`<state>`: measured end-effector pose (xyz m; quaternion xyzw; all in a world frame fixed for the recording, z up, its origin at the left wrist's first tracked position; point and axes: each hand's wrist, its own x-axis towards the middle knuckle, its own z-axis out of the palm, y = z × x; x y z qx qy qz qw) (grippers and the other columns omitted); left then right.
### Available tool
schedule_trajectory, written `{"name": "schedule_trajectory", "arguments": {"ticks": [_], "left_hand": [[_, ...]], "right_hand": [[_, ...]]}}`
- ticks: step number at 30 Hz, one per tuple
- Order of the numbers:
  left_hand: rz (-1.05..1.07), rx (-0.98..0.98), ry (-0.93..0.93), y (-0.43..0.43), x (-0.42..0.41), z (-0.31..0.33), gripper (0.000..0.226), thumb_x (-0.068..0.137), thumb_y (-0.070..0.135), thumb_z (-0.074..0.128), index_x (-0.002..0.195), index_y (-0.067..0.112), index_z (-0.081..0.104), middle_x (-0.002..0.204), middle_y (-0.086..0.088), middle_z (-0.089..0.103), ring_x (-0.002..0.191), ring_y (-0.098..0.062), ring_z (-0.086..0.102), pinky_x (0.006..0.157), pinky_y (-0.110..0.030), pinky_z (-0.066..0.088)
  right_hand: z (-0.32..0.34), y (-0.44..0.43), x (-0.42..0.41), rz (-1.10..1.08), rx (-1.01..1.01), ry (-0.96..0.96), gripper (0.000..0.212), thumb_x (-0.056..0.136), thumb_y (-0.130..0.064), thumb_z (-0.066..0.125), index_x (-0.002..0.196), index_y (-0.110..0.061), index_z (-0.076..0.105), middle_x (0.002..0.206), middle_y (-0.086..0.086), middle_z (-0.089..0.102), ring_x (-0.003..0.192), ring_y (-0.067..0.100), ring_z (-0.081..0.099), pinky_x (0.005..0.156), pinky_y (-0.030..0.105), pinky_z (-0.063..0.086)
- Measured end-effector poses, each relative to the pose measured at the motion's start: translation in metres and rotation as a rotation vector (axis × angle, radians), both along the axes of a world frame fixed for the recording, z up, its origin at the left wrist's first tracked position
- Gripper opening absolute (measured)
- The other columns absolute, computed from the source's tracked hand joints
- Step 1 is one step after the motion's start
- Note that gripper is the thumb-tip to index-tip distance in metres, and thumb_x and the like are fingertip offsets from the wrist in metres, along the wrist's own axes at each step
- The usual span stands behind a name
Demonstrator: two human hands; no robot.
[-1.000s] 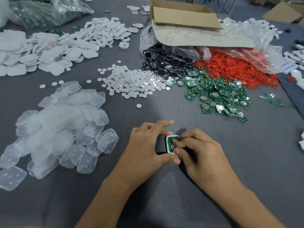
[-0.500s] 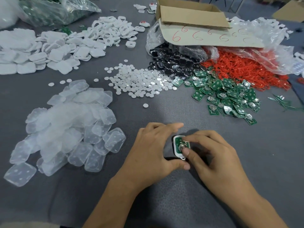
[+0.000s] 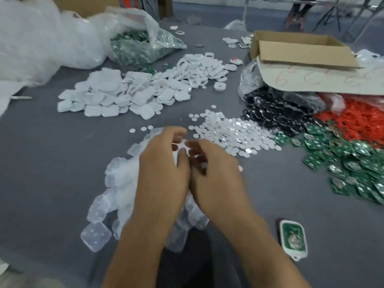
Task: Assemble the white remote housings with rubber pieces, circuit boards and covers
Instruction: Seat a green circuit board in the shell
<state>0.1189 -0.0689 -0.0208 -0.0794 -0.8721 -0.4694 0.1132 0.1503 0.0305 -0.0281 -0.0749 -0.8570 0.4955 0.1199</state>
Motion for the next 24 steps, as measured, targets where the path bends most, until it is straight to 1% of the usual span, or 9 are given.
{"name": "schedule_trajectory", "arguments": {"ticks": [4, 6, 11, 14, 16, 17, 20, 22, 24], "left_hand": [[0.128, -0.201, -0.113, -0.024, -0.084, 0.003, 0.032, 0.094, 0.006, 0.057, 0.125, 0.016, 0.063, 0.120, -0.006, 0.067, 0.109, -0.022, 0.062, 0.090, -0.031, 0.046], [0.154, -0.291, -0.155, -0.030, -0.124, -0.004, 0.031, 0.096, 0.007, 0.057, 0.127, 0.008, 0.061, 0.123, -0.014, 0.066, 0.113, -0.028, 0.060, 0.087, -0.031, 0.043], [0.181, -0.497, -0.221, -0.038, -0.202, -0.029, 0.030, 0.102, 0.010, 0.052, 0.129, -0.003, 0.057, 0.130, -0.025, 0.060, 0.123, -0.038, 0.053, 0.100, -0.041, 0.041], [0.202, -0.427, -0.192, -0.043, -0.215, -0.042, 0.025, 0.100, 0.013, 0.055, 0.121, 0.003, 0.065, 0.122, -0.021, 0.064, 0.111, -0.034, 0.059, 0.087, -0.037, 0.048], [0.220, -0.292, -0.182, -0.045, -0.210, -0.039, 0.019, 0.097, 0.017, 0.061, 0.112, 0.008, 0.069, 0.111, -0.014, 0.069, 0.097, -0.027, 0.064, 0.070, -0.031, 0.048], [0.219, -0.216, -0.170, -0.045, -0.206, -0.033, 0.015, 0.096, 0.018, 0.064, 0.106, 0.010, 0.071, 0.104, -0.011, 0.072, 0.092, -0.025, 0.066, 0.067, -0.029, 0.047], [0.162, 0.035, -0.098, -0.044, -0.173, -0.007, 0.008, 0.092, 0.020, 0.071, 0.095, 0.013, 0.075, 0.085, -0.004, 0.075, 0.074, -0.015, 0.071, 0.065, -0.021, 0.051], [0.059, 0.234, -0.096, -0.038, -0.137, 0.009, 0.005, 0.092, 0.019, 0.074, 0.091, 0.016, 0.077, 0.080, -0.005, 0.076, 0.071, -0.016, 0.073, 0.073, -0.027, 0.059], [-0.051, 0.475, -0.187, -0.025, -0.090, 0.020, 0.007, 0.092, 0.015, 0.074, 0.086, 0.016, 0.078, 0.081, -0.008, 0.077, 0.072, -0.016, 0.073, 0.074, -0.030, 0.063]], "right_hand": [[-0.002, -0.030, -0.086, 0.031, 0.209, -0.041, 0.022, 0.092, -0.015, 0.057, 0.112, -0.014, 0.064, 0.107, 0.003, 0.066, 0.099, 0.019, 0.060, 0.078, 0.030, 0.045], [-0.007, -0.041, -0.132, 0.027, 0.272, -0.096, 0.019, 0.093, -0.011, 0.054, 0.108, -0.009, 0.064, 0.109, 0.010, 0.066, 0.102, 0.024, 0.059, 0.076, 0.031, 0.041], [-0.026, -0.051, -0.220, 0.106, 0.530, -0.237, 0.024, 0.093, -0.008, 0.055, 0.114, -0.008, 0.065, 0.120, 0.013, 0.063, 0.115, 0.032, 0.058, 0.080, 0.030, 0.039], [-0.032, -0.051, -0.231, 0.088, 0.529, -0.231, 0.023, 0.090, -0.009, 0.057, 0.112, -0.012, 0.066, 0.116, 0.011, 0.065, 0.110, 0.030, 0.061, 0.081, 0.031, 0.046], [-0.033, -0.046, -0.222, 0.042, 0.325, -0.126, 0.023, 0.087, -0.008, 0.059, 0.108, -0.014, 0.064, 0.107, 0.009, 0.067, 0.101, 0.029, 0.062, 0.083, 0.036, 0.052], [-0.030, -0.042, -0.214, 0.031, 0.168, -0.078, 0.020, 0.086, -0.007, 0.059, 0.105, -0.015, 0.062, 0.101, 0.007, 0.068, 0.094, 0.027, 0.063, 0.079, 0.036, 0.053], [-0.007, -0.024, -0.179, 0.031, -0.193, 0.004, 0.015, 0.089, -0.005, 0.065, 0.095, -0.019, 0.064, 0.083, 0.004, 0.071, 0.073, 0.019, 0.065, 0.061, 0.025, 0.052], [0.010, -0.005, -0.142, 0.026, -0.412, 0.048, 0.015, 0.088, -0.006, 0.072, 0.091, -0.021, 0.070, 0.080, 0.006, 0.075, 0.067, 0.015, 0.068, 0.060, 0.027, 0.054], [0.017, 0.019, -0.092, 0.044, -0.557, 0.108, 0.016, 0.087, -0.006, 0.074, 0.097, -0.018, 0.077, 0.086, 0.004, 0.078, 0.075, 0.013, 0.072, 0.067, 0.024, 0.056]]}}
